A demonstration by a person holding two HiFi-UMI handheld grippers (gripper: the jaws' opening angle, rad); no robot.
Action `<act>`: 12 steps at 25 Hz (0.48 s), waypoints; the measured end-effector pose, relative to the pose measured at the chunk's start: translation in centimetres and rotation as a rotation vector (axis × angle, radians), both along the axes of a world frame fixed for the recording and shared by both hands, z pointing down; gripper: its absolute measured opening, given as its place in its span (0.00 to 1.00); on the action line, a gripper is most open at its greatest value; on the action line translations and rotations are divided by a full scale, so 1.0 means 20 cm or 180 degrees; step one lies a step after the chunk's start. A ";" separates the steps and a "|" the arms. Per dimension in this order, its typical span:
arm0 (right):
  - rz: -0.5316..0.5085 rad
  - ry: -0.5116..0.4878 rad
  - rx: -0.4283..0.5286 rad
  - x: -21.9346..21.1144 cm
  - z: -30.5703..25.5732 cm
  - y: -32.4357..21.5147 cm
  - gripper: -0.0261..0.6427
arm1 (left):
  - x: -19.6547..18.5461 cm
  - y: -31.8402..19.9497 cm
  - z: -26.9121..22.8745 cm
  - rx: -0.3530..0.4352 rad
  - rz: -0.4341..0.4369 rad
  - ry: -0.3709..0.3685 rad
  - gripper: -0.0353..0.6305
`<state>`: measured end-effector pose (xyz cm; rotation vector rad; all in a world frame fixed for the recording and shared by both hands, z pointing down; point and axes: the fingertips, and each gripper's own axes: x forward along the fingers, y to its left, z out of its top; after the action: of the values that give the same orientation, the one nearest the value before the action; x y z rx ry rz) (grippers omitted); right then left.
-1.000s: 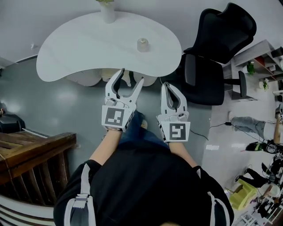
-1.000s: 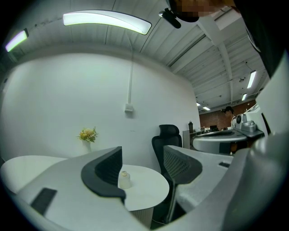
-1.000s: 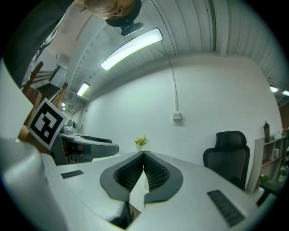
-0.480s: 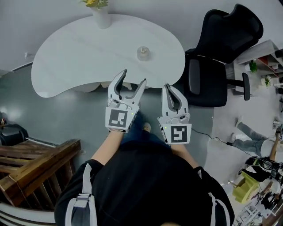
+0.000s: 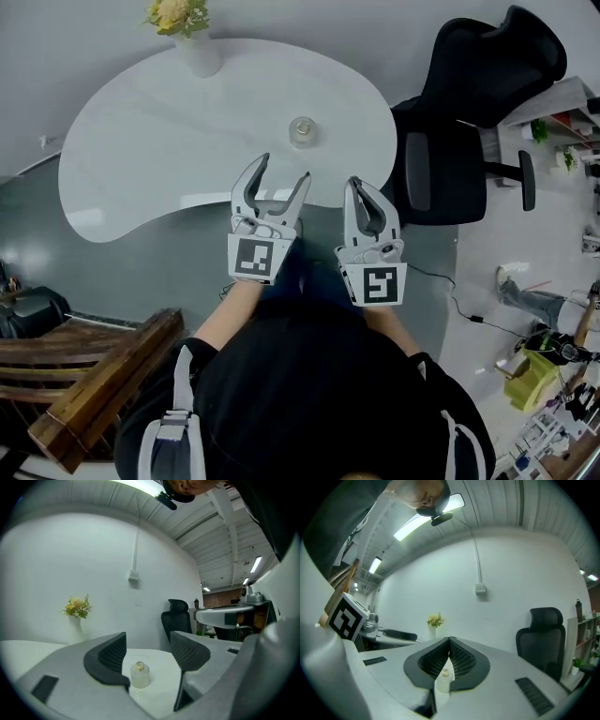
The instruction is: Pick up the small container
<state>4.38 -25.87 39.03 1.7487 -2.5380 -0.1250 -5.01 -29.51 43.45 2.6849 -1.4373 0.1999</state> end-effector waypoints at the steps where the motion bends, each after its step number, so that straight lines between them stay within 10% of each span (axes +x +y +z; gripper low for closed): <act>1: 0.0019 -0.0006 0.0001 0.00 0.00 -0.02 0.07 | 0.00 -0.01 0.01 -0.0021 0.0019 0.0000 0.48; 12: -0.0159 0.0229 -0.0316 0.02 0.14 -0.15 0.07 | 0.05 -0.20 0.24 -0.0263 -0.0017 -0.0072 0.49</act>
<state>4.82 -28.88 41.93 1.6165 -2.4924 -0.0618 -3.92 -33.48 48.30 2.6210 -1.4097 0.2840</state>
